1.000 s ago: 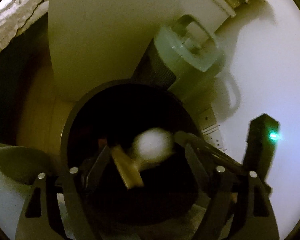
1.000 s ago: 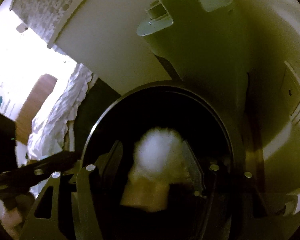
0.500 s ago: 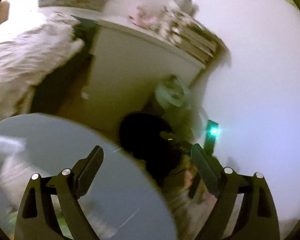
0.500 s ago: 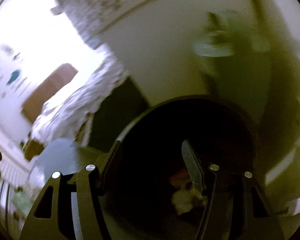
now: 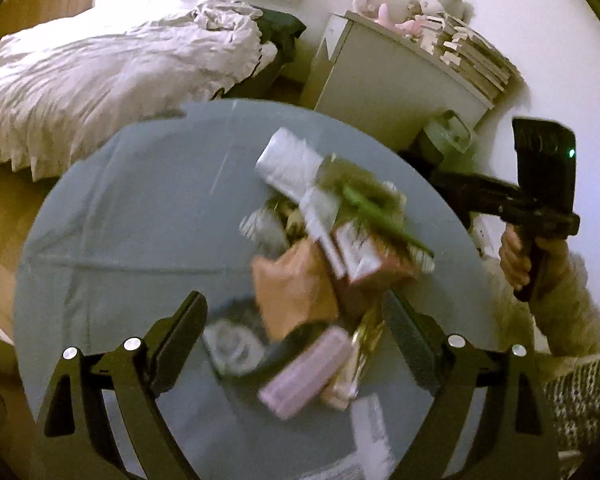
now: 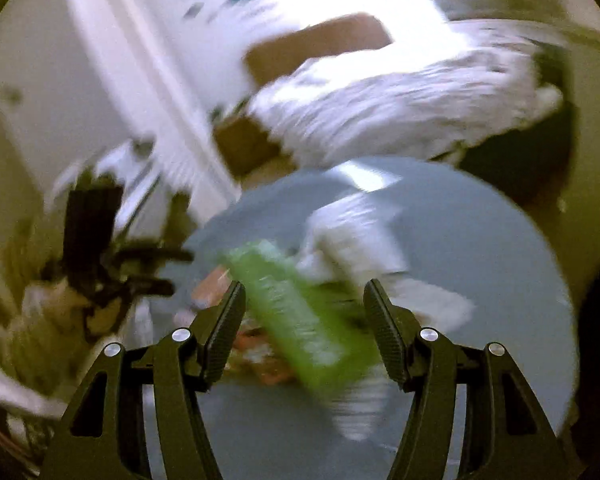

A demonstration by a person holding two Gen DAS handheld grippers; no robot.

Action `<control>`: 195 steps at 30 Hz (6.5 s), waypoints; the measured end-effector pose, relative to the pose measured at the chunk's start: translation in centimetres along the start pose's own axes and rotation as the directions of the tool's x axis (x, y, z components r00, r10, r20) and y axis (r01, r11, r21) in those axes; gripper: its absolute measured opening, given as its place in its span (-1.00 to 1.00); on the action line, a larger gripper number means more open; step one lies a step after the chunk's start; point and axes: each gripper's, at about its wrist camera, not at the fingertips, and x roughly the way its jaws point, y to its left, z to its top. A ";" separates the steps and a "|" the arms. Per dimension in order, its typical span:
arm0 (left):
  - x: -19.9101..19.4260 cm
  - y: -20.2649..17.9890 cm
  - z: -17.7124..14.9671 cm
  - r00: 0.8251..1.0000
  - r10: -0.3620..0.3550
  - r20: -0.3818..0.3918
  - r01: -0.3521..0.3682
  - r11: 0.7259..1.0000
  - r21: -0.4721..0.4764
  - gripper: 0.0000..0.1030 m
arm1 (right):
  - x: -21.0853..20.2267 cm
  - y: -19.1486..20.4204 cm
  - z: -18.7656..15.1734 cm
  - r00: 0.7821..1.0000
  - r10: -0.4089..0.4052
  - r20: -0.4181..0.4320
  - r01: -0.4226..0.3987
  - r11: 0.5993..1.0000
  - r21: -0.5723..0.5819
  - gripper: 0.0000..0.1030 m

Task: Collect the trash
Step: 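Grasp the dark packet with left tool while right tool grasps the green strip, then carry the dark packet and green strip over the black trash bin, then open left tool over the bin while right tool releases the green strip, then grasp the orange wrapper with left tool while right tool grasps the white paper packet, then carry the orange wrapper and white packet over the black trash bin, then open left tool over the bin while right tool releases the white packet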

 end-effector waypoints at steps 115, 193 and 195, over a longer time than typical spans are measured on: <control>2.1 -10.0 7.2 0.993 -0.093 0.077 0.085 0.992 0.093 0.73 | -11.4 -19.8 -9.2 0.817 -0.519 0.252 0.372 0.807 0.459 0.50; 30.0 -28.6 19.5 0.907 -0.370 -0.202 0.406 0.895 0.182 -0.43 | -17.3 -31.8 -13.6 0.709 -0.690 0.145 0.401 0.564 0.722 -0.56; 30.2 -28.7 19.5 0.906 -0.369 -0.208 0.406 0.896 0.180 -0.43 | -17.4 -31.8 -13.7 0.710 -0.690 0.142 0.397 0.558 0.729 -0.56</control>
